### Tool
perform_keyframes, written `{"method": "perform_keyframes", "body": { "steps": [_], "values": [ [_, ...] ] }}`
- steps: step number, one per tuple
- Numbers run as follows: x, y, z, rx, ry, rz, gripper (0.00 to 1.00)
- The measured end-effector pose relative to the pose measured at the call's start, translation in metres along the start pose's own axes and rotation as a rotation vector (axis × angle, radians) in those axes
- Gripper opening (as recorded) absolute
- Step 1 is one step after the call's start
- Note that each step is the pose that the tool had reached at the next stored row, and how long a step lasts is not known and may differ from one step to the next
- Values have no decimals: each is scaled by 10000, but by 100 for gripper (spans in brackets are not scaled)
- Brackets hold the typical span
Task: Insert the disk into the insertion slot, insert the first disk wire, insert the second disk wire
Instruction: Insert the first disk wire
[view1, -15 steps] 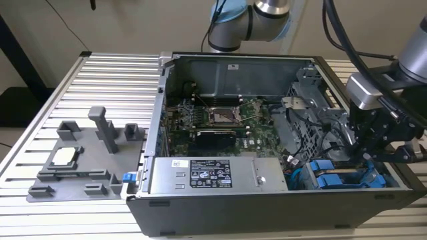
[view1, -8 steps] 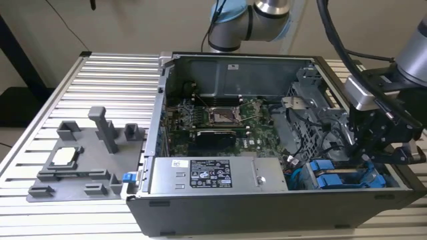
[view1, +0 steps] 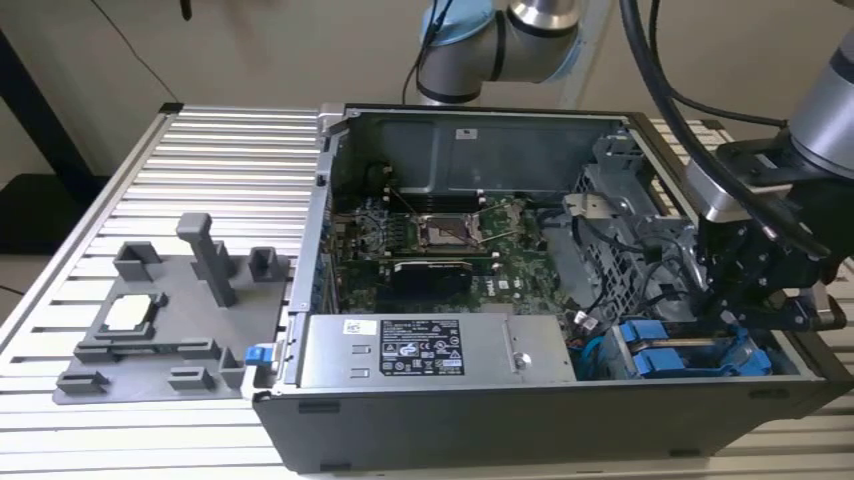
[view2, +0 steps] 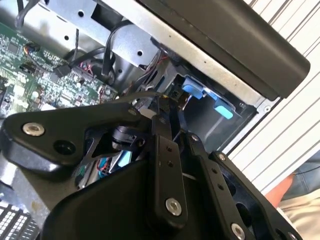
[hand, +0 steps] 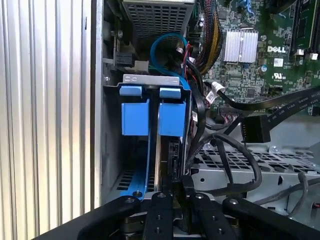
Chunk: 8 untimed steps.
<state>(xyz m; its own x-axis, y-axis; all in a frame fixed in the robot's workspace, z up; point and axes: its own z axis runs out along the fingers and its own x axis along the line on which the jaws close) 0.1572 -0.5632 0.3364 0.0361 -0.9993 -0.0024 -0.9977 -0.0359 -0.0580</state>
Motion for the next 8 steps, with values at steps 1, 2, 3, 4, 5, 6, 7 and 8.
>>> {"method": "perform_keyframes", "body": {
  "steps": [1,2,3,4,5,6,7,8],
  "values": [
    [0,0,1,0,3,18,19],
    [0,0,9,0,7,37,19],
    [0,1,25,0,6,61,19],
    [0,2,38,1,15,83,19],
    [0,2,44,1,19,95,19],
    [0,3,47,1,19,95,19],
    [0,3,52,1,12,95,19],
    [0,3,57,0,7,96,19]
  ]
}}
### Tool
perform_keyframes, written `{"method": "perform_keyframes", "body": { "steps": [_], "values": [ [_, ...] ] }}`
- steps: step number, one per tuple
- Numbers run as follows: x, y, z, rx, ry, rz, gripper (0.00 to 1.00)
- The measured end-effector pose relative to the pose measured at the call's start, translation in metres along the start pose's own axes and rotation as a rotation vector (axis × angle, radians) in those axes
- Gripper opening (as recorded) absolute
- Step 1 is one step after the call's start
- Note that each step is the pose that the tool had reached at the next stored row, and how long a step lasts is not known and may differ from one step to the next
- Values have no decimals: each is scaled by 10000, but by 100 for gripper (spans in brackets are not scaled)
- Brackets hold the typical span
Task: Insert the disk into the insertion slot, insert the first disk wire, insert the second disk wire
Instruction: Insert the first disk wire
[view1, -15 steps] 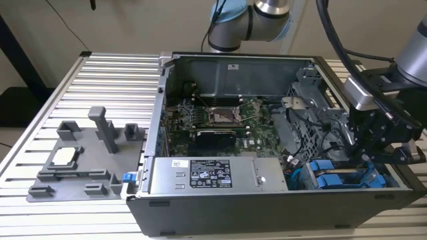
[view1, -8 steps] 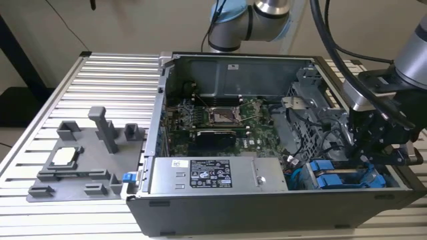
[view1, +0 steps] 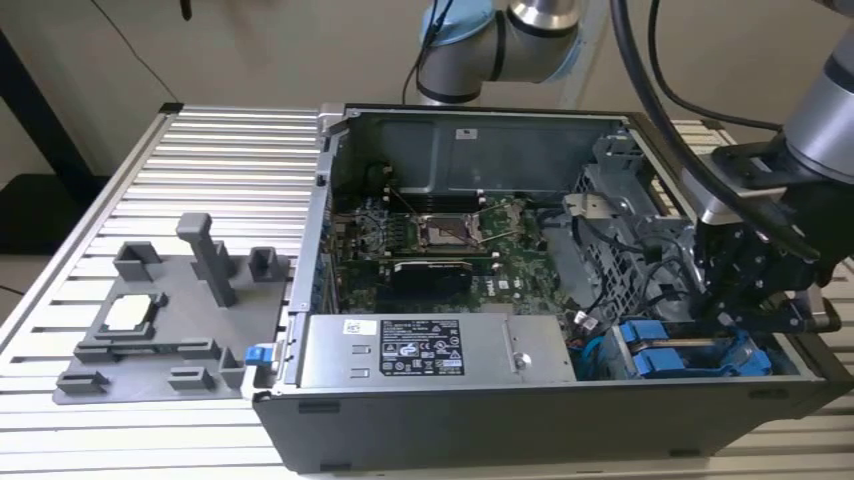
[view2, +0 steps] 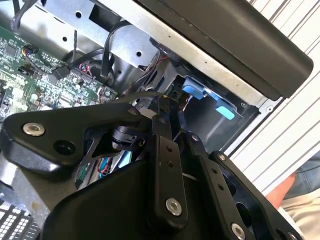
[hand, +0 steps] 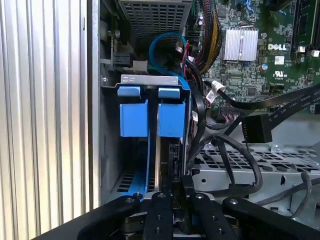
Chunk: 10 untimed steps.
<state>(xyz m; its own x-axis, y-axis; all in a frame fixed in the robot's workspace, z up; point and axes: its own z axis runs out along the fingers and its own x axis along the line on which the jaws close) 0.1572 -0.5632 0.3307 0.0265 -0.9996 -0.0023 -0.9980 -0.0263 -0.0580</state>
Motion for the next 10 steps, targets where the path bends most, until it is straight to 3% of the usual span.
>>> {"method": "perform_keyframes", "body": {
  "steps": [4,7,10],
  "values": [
    [0,1,15,0,-11,1,20],
    [0,1,14,1,1,0,33],
    [0,-3,-49,-3,29,-1,33]
  ]
}}
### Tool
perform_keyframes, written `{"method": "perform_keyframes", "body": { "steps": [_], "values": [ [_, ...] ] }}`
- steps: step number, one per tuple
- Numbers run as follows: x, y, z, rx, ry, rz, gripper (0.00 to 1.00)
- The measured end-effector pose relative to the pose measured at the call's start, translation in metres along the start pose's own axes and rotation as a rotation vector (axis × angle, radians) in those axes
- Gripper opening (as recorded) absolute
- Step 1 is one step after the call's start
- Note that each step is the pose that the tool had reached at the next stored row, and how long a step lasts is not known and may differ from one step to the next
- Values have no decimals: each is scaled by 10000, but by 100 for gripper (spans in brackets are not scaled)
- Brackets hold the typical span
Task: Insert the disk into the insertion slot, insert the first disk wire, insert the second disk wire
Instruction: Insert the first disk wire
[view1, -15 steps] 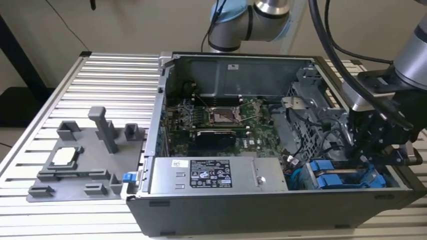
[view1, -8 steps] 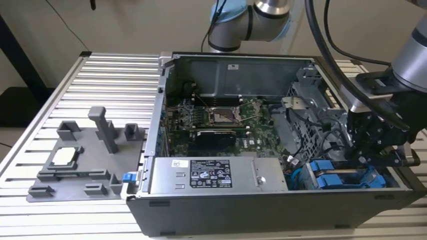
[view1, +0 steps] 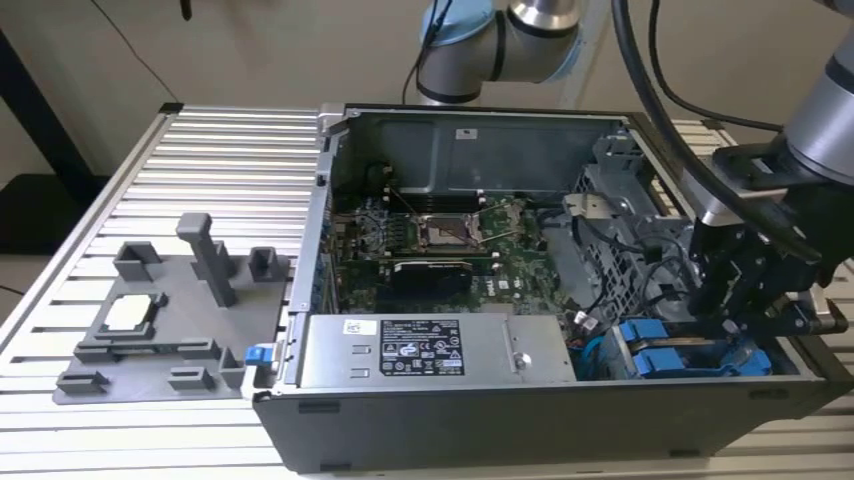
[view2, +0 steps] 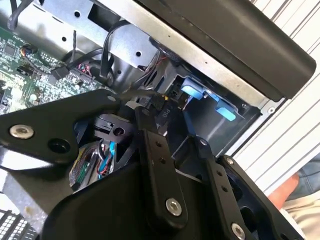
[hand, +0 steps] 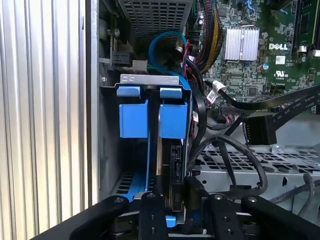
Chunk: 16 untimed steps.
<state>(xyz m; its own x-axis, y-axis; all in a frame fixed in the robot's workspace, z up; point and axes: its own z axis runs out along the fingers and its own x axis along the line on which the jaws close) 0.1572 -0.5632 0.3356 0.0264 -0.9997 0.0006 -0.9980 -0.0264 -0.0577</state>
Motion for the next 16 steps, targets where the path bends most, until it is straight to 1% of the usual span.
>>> {"method": "perform_keyframes", "body": {
  "steps": [4,13,14,15,16],
  "values": [
    [0,-9,-157,-2,25,-2,33],
    [0,-33,-568,-2,30,-2,33],
    [0,-35,-606,-2,30,-2,33],
    [0,-37,-628,-2,30,-2,33],
    [0,-37,-634,-2,30,-3,33]
  ]
}}
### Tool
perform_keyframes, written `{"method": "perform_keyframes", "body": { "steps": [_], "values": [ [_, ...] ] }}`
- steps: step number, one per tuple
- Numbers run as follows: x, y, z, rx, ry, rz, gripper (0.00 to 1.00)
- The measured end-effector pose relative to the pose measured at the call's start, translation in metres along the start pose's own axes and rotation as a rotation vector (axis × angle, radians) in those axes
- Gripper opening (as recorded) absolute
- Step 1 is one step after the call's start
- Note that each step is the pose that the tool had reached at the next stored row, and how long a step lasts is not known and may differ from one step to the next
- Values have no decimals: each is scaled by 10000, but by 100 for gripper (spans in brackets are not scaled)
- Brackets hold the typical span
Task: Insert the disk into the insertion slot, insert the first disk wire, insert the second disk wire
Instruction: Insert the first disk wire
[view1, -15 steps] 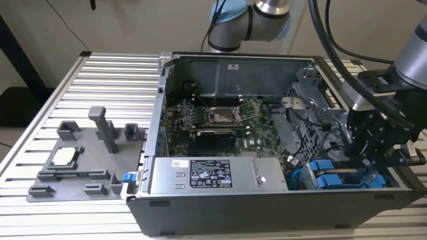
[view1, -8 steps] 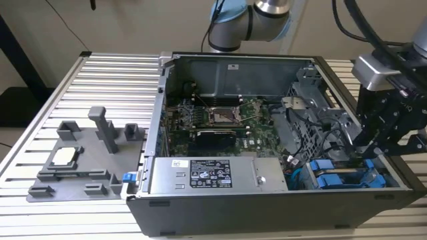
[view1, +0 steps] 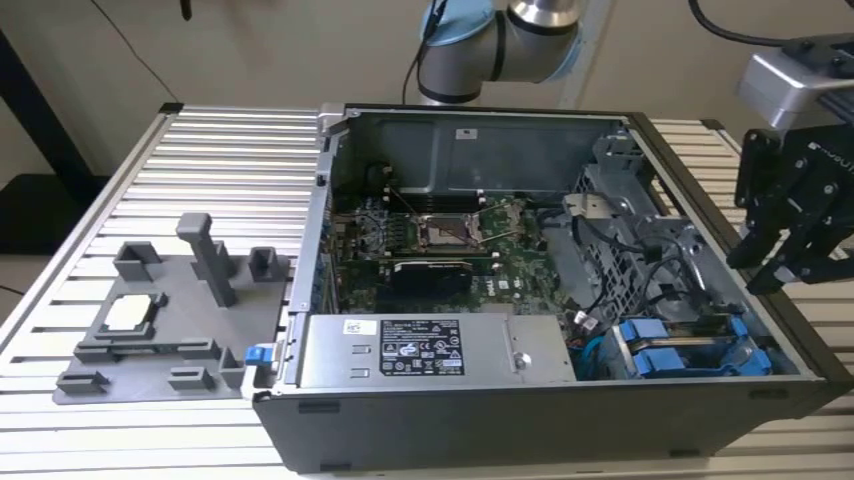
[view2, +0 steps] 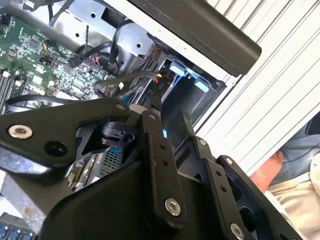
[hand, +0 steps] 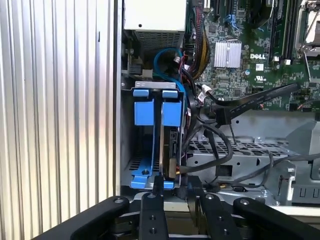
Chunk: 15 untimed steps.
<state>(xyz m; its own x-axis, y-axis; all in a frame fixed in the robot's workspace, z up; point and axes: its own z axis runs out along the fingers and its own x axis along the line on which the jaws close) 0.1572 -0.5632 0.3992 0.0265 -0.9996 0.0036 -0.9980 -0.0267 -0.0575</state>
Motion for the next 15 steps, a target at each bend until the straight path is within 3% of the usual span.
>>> {"method": "perform_keyframes", "body": {
  "steps": [6,15],
  "values": [
    [-33,-1,-10,0,2,0,33],
    [-365,-9,-8,0,5,0,33]
  ]
}}
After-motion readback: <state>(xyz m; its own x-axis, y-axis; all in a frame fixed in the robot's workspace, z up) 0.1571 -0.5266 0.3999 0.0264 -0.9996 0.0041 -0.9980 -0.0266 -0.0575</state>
